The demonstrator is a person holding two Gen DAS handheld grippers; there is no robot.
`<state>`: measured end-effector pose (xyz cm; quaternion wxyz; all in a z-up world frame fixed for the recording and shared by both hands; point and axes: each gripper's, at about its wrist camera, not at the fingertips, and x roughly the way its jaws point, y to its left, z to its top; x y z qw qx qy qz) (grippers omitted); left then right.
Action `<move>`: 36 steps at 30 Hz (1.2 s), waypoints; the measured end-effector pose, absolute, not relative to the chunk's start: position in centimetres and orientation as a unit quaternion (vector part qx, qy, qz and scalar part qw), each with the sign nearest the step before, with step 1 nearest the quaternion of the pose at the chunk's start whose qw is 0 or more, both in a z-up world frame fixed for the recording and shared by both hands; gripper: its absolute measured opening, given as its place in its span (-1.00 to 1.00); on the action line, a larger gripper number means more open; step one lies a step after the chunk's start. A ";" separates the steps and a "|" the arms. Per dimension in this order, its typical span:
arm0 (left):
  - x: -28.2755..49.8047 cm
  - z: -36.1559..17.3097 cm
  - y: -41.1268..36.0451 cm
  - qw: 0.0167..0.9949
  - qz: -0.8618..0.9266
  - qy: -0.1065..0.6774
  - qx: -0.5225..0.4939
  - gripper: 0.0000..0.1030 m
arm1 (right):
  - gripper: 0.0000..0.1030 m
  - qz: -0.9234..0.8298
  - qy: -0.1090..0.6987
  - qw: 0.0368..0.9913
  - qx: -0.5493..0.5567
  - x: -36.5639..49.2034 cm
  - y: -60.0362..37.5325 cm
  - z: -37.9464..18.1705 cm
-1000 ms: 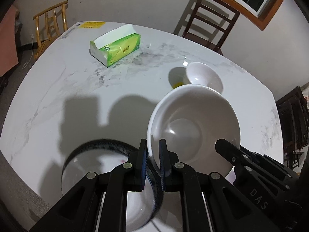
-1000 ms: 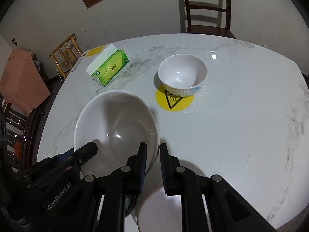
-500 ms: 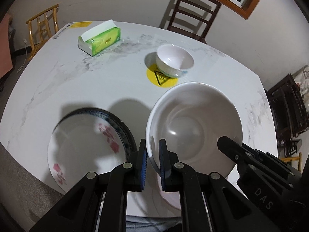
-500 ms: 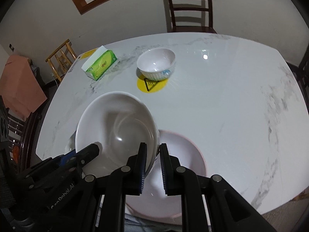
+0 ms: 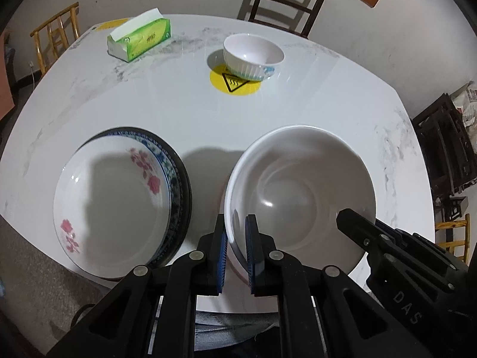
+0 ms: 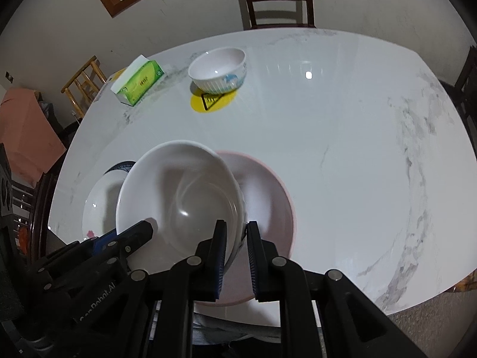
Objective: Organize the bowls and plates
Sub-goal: 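Carry the white bowl over and lower it into the pink bowl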
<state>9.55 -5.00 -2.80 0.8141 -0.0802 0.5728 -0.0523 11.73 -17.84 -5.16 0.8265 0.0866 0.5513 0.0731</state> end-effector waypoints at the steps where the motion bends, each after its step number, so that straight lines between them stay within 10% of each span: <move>1: 9.5 -3.0 -5.2 0.813 -0.052 0.574 -0.077 -0.83 | -0.72 0.072 0.555 0.824 0.087 11.8 -18.0 -5.5; 36: 11.3 -5.9 -6.8 0.801 -0.042 0.595 -0.057 -0.80 | -0.67 0.063 0.582 0.806 0.090 13.5 -18.7 -9.2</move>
